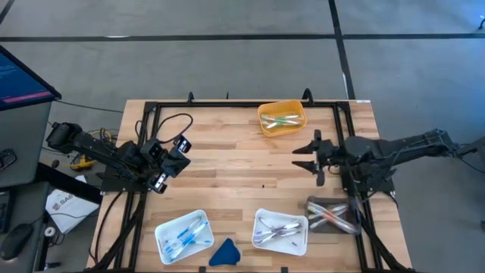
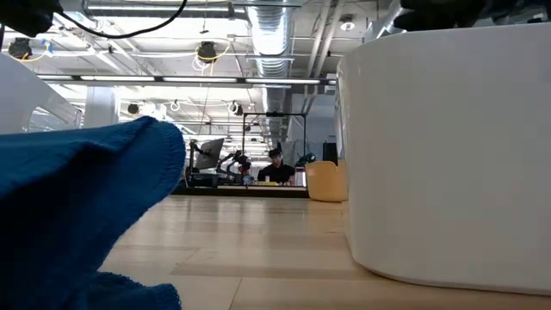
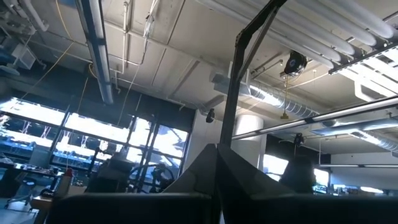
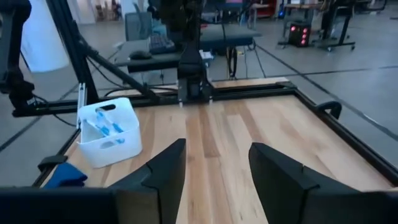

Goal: Pick & Place Toothbrushes
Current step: Return to Home Position

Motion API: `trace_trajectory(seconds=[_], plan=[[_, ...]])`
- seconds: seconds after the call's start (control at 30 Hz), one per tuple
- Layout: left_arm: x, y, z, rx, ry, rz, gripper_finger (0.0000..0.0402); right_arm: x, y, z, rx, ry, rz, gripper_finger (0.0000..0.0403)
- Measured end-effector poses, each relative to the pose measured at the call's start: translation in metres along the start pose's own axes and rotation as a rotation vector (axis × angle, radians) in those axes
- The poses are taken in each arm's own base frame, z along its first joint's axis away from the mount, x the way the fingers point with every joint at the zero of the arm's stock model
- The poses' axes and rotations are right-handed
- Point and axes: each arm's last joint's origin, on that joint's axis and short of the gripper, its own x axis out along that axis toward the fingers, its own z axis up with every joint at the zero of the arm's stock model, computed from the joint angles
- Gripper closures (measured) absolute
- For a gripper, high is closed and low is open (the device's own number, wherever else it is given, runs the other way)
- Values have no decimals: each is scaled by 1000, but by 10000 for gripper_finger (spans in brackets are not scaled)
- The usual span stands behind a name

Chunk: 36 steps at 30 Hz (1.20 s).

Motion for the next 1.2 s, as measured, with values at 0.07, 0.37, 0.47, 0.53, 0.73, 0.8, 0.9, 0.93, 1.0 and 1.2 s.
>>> trace_trajectory(seconds=[0.07, 0.37, 0.47, 0.53, 0.73, 0.8, 0.9, 0.93, 1.0, 1.2], plan=[[0, 0, 0, 0, 0, 0, 398, -5, -3, -4, 5, -15, -6, 234], [0, 0, 0, 6, 2, 0, 398, -19, -10, -26, 1, -173, 14, 238], [0, 0, 0, 7, 5, 0, 398, -27, -15, -34, 12, -209, -1, 237], [0, 0, 0, 7, 5, 0, 398, -31, -18, -40, 27, -230, -13, 235], [0, 0, -1, 7, 6, 0, 398, -44, -26, -59, 51, -295, -47, 234], [0, 0, -1, 7, 6, 0, 398, -47, -27, -62, 54, -315, -51, 235], [0, 0, -2, 8, 23, -16, 398, -52, -28, -61, 52, -352, -43, 237], [0, -1, -2, 8, 28, -34, 398, -54, -27, -59, 37, -370, -27, 237], [0, -2, -2, 36, 38, -93, 398, -56, -26, -58, -15, -389, -4, 236], [0, 8, 0, 263, 32, -56, 398, -59, -26, -58, -76, -403, -16, 235]])
